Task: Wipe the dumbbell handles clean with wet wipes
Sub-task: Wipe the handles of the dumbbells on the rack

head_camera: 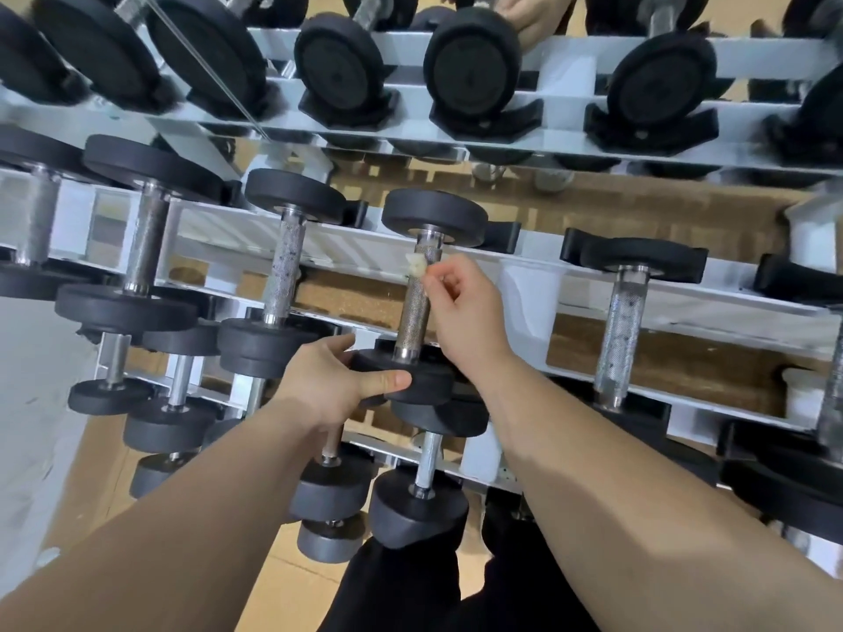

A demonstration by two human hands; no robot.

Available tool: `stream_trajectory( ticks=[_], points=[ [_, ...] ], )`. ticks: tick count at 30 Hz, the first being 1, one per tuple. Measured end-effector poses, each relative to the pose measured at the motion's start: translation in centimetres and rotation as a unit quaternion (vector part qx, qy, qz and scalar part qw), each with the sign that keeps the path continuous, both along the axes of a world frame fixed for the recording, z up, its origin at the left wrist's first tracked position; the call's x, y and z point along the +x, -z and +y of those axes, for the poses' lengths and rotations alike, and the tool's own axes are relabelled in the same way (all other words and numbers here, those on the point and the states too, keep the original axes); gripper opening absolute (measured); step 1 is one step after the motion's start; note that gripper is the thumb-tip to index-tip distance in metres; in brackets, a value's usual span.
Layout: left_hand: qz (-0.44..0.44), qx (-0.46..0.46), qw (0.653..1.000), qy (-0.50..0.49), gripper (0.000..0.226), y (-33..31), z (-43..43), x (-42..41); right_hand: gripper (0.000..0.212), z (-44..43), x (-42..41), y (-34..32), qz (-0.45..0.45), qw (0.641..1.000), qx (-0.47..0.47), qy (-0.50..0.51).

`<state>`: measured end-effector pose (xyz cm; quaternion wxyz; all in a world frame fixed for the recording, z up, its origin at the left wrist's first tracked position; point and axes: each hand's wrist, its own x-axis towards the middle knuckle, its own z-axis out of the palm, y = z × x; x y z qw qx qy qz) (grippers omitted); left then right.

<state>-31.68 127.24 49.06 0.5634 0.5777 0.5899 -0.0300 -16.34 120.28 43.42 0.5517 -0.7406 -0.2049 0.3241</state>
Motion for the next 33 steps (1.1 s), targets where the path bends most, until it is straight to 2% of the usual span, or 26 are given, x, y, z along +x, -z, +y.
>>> stream_trajectory(
  ticks=[2,6,8,11,14,17,19,22,24,26,30,33],
  points=[
    [-0.009,-0.004,1.000,0.006,0.119,0.1,0.1,-0.2,0.012,0.1,0.0,-0.1,0.007,1.000,0.003,0.015],
    [-0.007,-0.014,1.000,-0.004,0.104,0.4,0.0,-0.6,0.010,-2.8,-1.9,0.6,-0.019,0.998,-0.008,-0.067],
    [-0.012,-0.017,1.000,-0.010,0.105,0.6,-0.1,-0.6,0.008,-3.7,-2.7,1.1,-0.017,0.996,-0.013,-0.087],
    [-0.007,0.002,1.000,-0.013,0.111,0.7,-0.3,-0.8,0.013,-2.7,-2.1,1.0,-0.005,0.999,-0.003,-0.053],
    [-0.003,0.010,1.000,-0.029,0.101,1.0,-0.6,-0.9,0.018,-0.5,-0.6,0.5,0.014,1.000,0.004,0.010],
    [-0.001,0.021,0.999,-0.039,0.090,1.1,-0.8,-0.8,0.012,0.6,0.3,0.4,0.039,0.998,0.011,0.051],
    [0.002,0.031,0.999,-0.042,0.092,1.0,-0.9,-0.7,0.012,-0.3,0.1,0.5,0.031,0.999,-0.004,0.008],
    [0.000,0.024,0.999,-0.045,0.086,0.8,-0.7,-0.7,0.013,-2.9,-1.1,1.1,-0.003,0.994,-0.033,-0.108],
    [0.002,0.023,0.999,-0.041,0.083,0.9,-0.5,-0.8,0.012,-3.5,-1.5,1.6,-0.023,0.990,-0.038,-0.135],
    [-0.001,0.026,0.999,-0.039,0.087,1.0,-0.5,-1.0,0.012,-2.7,-1.1,1.6,-0.027,0.993,-0.032,-0.110],
    [0.011,0.037,0.999,-0.032,0.072,0.9,-0.6,-0.9,0.008,-0.2,0.9,0.9,-0.001,1.000,-0.007,-0.005],
    [0.010,0.046,0.999,-0.021,0.069,1.0,-0.7,-0.8,0.011,-0.2,1.0,0.5,-0.031,0.999,0.000,-0.009]
  ],
)
